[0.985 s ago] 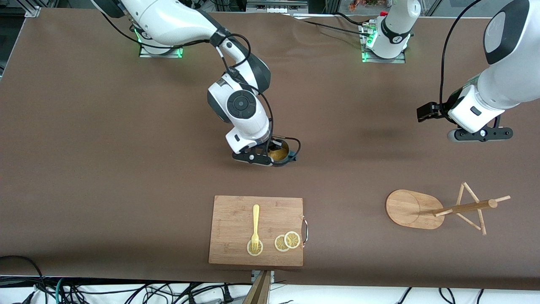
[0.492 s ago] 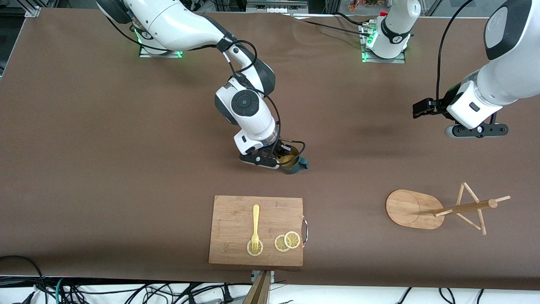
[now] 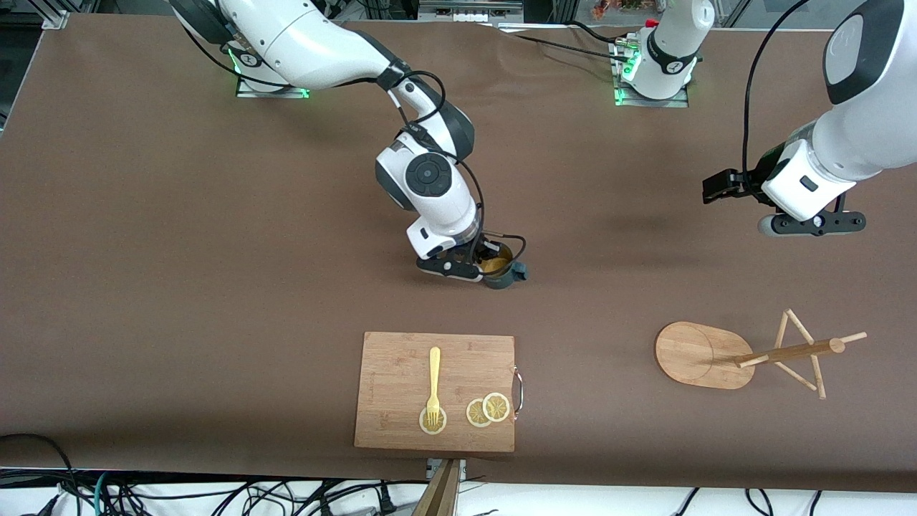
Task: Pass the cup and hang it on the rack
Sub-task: 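Carry the mug toward the table middle while the left gripper approaches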
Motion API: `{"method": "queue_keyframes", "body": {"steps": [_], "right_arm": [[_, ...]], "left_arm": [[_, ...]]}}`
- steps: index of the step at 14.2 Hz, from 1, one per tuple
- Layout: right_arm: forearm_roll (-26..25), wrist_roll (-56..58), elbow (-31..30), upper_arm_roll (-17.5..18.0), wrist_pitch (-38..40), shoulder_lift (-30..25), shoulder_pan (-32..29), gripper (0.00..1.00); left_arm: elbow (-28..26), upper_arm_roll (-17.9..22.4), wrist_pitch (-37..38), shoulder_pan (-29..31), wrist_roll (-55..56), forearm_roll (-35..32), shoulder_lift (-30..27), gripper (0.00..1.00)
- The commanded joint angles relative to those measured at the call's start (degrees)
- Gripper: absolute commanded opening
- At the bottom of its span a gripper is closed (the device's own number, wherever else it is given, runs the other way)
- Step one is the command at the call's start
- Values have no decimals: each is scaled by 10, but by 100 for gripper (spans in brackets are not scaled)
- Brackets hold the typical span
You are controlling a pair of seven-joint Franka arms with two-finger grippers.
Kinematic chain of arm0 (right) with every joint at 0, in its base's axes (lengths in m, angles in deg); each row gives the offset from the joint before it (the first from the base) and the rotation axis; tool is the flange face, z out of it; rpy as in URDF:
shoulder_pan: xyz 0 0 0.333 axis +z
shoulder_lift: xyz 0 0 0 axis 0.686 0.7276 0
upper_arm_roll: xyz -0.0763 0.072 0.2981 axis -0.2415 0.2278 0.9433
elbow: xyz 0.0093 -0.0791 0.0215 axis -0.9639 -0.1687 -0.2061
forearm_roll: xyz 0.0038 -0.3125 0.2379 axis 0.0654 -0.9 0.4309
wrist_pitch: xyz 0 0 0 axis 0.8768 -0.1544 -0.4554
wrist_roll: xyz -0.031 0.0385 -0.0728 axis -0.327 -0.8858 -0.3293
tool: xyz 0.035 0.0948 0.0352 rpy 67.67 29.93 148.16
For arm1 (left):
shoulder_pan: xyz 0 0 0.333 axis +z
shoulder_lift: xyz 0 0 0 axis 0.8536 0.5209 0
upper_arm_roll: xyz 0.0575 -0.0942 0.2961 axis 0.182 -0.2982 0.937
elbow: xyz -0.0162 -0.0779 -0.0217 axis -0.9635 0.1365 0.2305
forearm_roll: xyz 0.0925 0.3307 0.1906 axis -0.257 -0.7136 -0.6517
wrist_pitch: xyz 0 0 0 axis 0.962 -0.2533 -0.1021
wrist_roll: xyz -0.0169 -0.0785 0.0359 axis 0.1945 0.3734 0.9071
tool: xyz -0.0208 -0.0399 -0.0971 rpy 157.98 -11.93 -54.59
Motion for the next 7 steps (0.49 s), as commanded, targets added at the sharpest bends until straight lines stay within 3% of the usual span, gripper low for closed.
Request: {"method": "queue_keyframes", "body": {"steps": [1,2,4,7], "right_arm": [[-21,-6,20,-7,11,2,4,64],[-21,-5,20,-14,14,-1,3,100],[-13,11,23,-19,63,-24,-5,100],[7,43,80,10,167,-33,-55,100]], "left_arm": [[-46,0,-45,5,-10,4,-10,100],[-61,0,-65,8,-11,5,-10,100],[-84,-1,-95,8,-16,7,-10,100],[-135,-2,-156,12,-33,10,-8,100]]}}
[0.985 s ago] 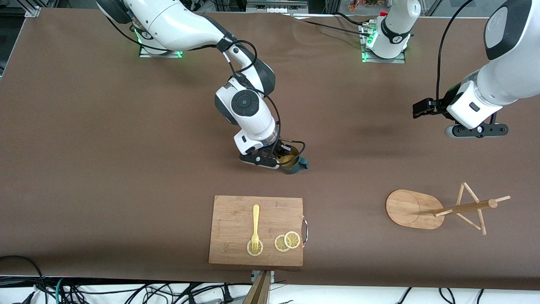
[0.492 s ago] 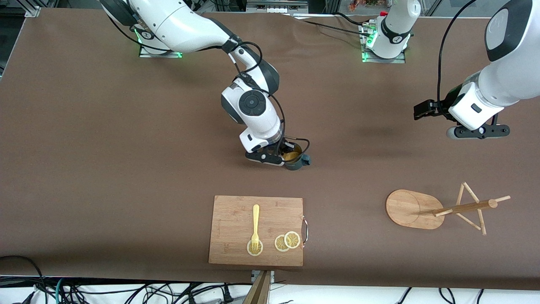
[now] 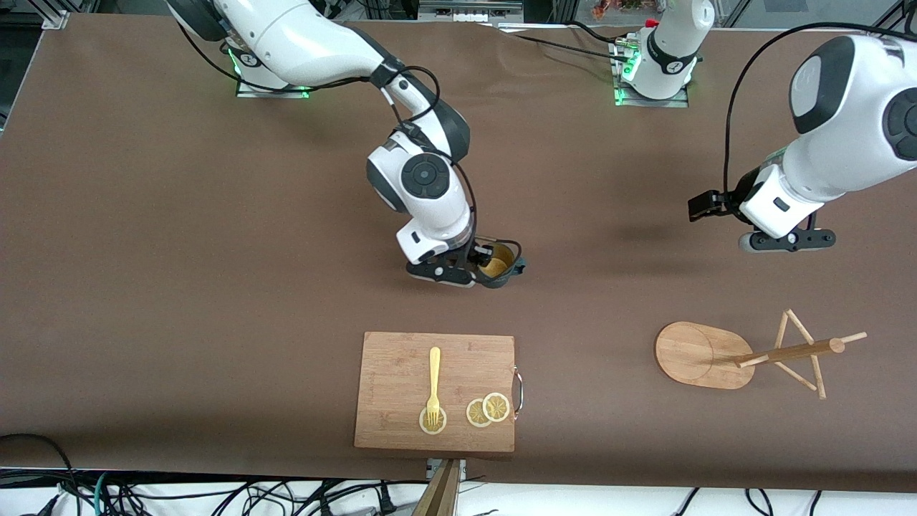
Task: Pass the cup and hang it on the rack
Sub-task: 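Release the mug with the right gripper and withdraw it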
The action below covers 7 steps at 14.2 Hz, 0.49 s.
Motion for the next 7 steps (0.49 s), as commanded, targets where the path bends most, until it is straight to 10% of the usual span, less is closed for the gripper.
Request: {"method": "queue_keyframes", "body": {"steps": [1,7], "right_arm": [[23,47,43,33,105,-18,-50,100],[25,276,42,26,300,-122,-171,100]], "left_arm": [[-60,-3,-65,13,-46,12,-9,100],[-144,-22,-246,18,-156,106,22,100]]}}
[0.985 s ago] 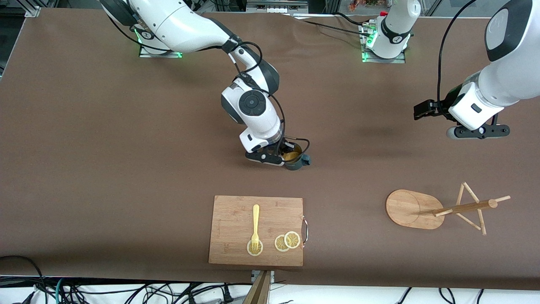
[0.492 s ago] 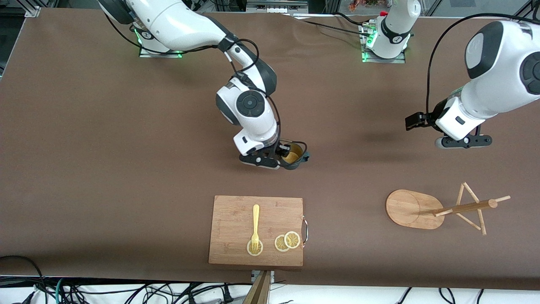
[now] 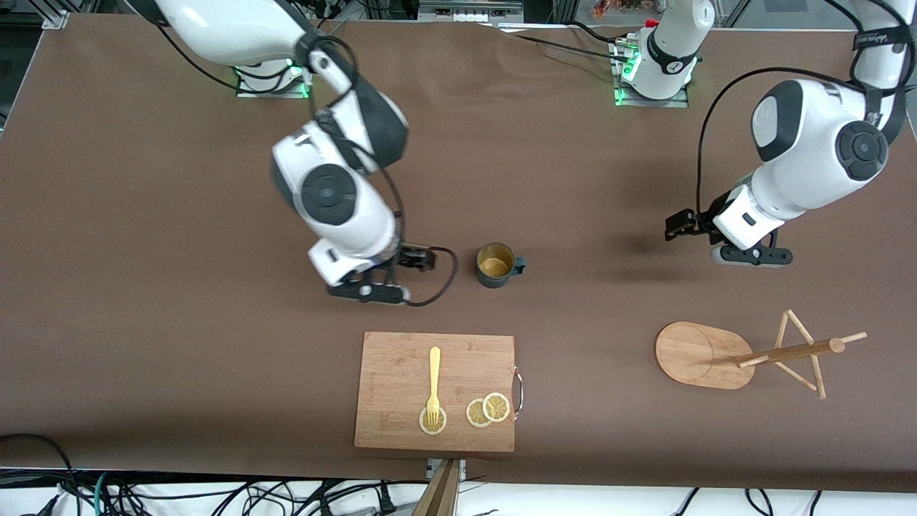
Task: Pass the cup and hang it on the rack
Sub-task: 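Release the mug with the right gripper and withdraw it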
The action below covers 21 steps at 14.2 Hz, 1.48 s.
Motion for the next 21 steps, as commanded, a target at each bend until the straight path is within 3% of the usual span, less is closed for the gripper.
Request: {"method": "queue_keyframes", "body": {"steps": [1,3,5,8,9,12,14,15,17,21], "right_arm": [[8,100,-12,7,91,-51,-68,100],[4,161,-14,-9,169,-81,-120,100],[0,265,-14,-21,185,-92,-161,100],[-4,360,-23,-80,188,-121,-167,100],[-4,382,-58,-83,181,-151,-172,100],[-15,393,-229,-82,59,-257,-215,100],[-8,415,-337,-80,-27,-340,-261,100],[-5,417,-356,-79,-33,-371,-281,100],[-3,413,-355,-81,-29,-418,-307,100],[36,415,-337,-154,90,-430,-256,100]], "left_arm": [[-26,-30,-53,12,-70,28,5,100],[-38,-55,-82,33,-155,99,21,100],[-33,-81,-89,71,-272,182,60,100],[-33,-95,-119,77,-445,276,94,100],[-32,-99,-119,82,-492,297,106,100],[-31,-125,-119,93,-654,384,131,100],[-31,-134,-119,94,-779,468,156,100],[-31,-144,-116,94,-852,528,169,100],[-30,-149,-113,93,-981,600,194,100],[9,-150,-79,92,-1131,613,244,100]]}}
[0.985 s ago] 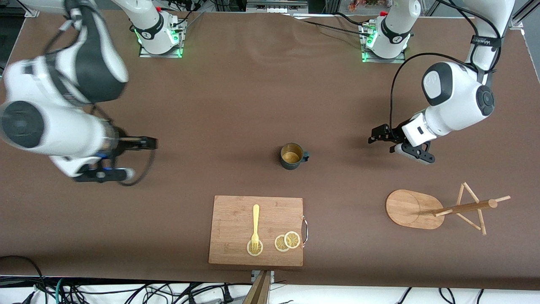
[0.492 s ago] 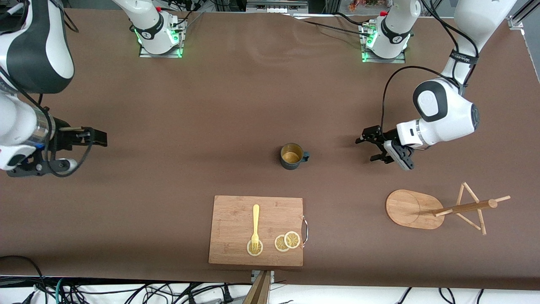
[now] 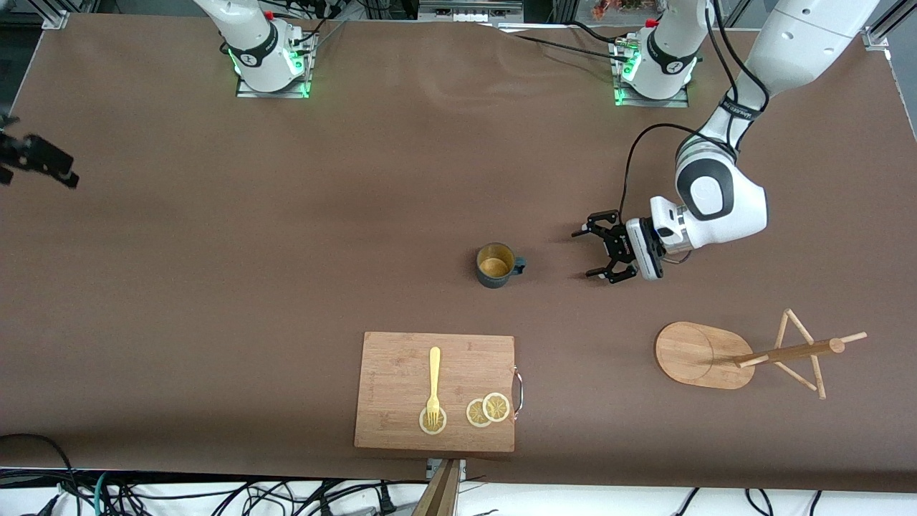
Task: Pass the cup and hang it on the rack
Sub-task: 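Grasp the teal mug by its handle with the left gripper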
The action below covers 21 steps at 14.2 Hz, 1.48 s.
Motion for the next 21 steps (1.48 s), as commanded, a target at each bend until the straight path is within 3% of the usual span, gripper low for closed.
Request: {"method": "queue_keyframes", "body": {"steps": [1,3,5,7,17,18,21], "right_arm": [[12,10,-3,-29,27,-2,30,100],[12,11,22,-44,50,13,36,100],[12,9,32,-83,58,17,77,100],[14,4,31,-82,58,21,78,100],[10,2,31,-82,67,25,83,100],[10,2,32,-83,66,25,83,100],[10,1,32,-83,65,25,82,100]], "left_arm": [[53,-9,31,11,-127,21,49,100],[77,-9,37,2,-230,53,78,100],[98,-8,55,-9,-324,96,129,100],[100,-8,61,-24,-387,144,146,100],[141,-8,60,-73,-469,220,213,100],[141,-8,60,-73,-469,221,213,92],[141,-8,60,-73,-469,227,213,52]]}}
